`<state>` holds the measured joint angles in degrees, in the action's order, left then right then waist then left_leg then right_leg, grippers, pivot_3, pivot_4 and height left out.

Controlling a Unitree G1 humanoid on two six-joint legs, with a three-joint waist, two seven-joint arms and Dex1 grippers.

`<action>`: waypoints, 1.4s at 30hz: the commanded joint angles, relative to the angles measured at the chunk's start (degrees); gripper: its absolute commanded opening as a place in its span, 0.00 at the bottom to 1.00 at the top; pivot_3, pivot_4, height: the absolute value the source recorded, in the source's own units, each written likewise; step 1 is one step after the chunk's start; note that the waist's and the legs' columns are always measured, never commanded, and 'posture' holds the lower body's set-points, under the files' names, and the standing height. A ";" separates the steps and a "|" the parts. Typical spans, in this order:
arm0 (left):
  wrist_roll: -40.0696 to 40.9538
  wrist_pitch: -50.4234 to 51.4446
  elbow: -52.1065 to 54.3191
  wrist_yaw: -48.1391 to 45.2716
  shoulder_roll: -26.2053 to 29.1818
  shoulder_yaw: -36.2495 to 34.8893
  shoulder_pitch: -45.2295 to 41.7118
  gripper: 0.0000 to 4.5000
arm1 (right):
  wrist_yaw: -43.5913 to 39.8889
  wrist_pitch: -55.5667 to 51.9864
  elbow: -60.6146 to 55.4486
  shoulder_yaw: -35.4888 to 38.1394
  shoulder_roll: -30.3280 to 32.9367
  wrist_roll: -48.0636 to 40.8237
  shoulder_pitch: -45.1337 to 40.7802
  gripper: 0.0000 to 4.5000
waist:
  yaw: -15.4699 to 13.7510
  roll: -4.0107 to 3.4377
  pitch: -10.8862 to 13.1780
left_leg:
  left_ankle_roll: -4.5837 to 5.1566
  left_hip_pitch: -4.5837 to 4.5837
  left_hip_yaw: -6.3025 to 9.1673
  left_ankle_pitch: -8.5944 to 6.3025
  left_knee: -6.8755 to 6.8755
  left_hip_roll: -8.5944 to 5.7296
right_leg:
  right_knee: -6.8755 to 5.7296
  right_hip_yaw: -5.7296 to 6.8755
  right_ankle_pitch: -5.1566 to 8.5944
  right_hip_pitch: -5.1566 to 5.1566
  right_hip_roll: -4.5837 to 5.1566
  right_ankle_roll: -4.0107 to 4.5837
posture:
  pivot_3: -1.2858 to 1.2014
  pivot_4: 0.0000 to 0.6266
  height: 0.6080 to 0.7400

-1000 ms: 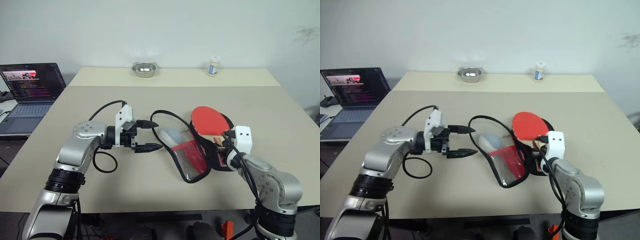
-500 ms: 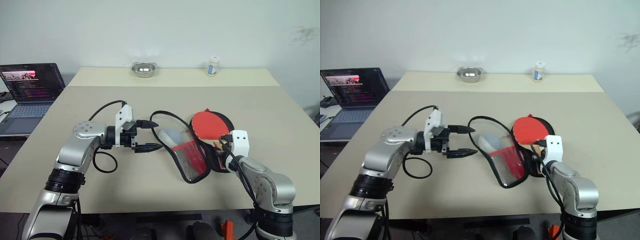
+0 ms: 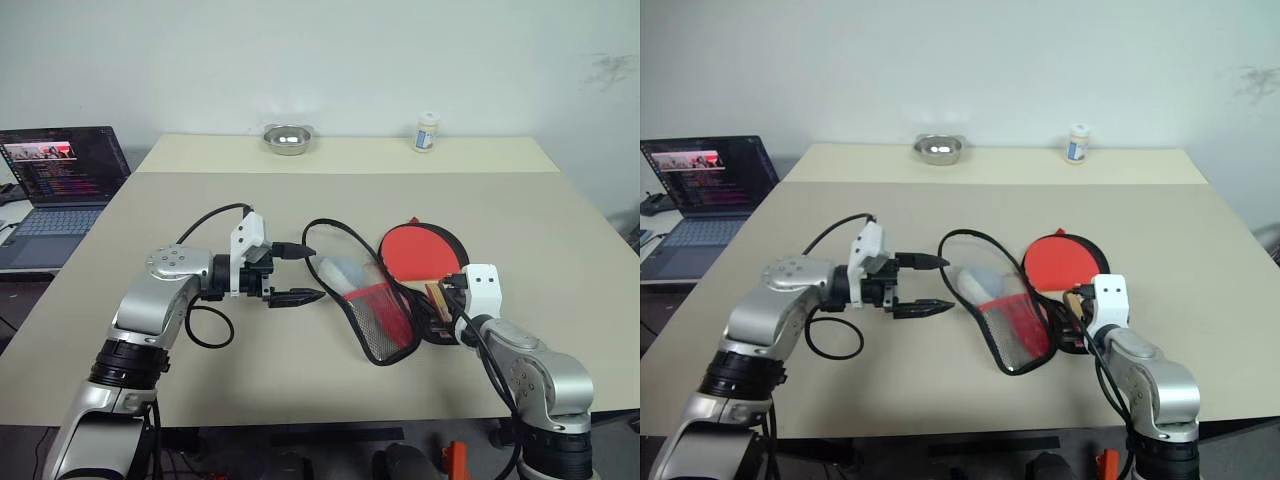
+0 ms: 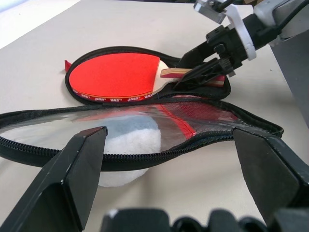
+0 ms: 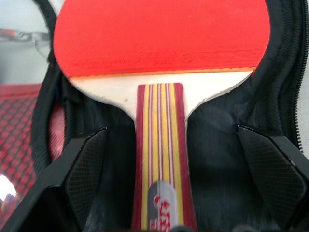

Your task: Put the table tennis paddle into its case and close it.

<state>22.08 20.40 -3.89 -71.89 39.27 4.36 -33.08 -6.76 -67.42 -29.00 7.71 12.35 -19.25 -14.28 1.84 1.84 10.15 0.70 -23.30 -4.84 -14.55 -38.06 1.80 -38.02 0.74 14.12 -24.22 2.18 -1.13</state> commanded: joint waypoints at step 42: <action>-12.79 -12.53 -45.92 15.93 -38.91 9.19 -27.91 0.00 | -27.58 6.33 -14.77 24.17 42.35 -40.08 5.99 1.00 | -1.69 0.20 0.00 | 0.11 -0.20 0.26 -0.04 -0.29 -0.11 | 0.14 0.05 0.04 0.07 -0.07 -0.38 | 0.52 0.24 1.00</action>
<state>10.60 12.01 -47.14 -57.69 1.56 14.73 -58.26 -35.06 -62.64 -43.59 30.58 53.77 -59.32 -8.18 0.15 2.04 10.15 0.81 -23.53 -4.57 -14.59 -38.36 1.69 -37.87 0.79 14.16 -24.15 2.11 -1.51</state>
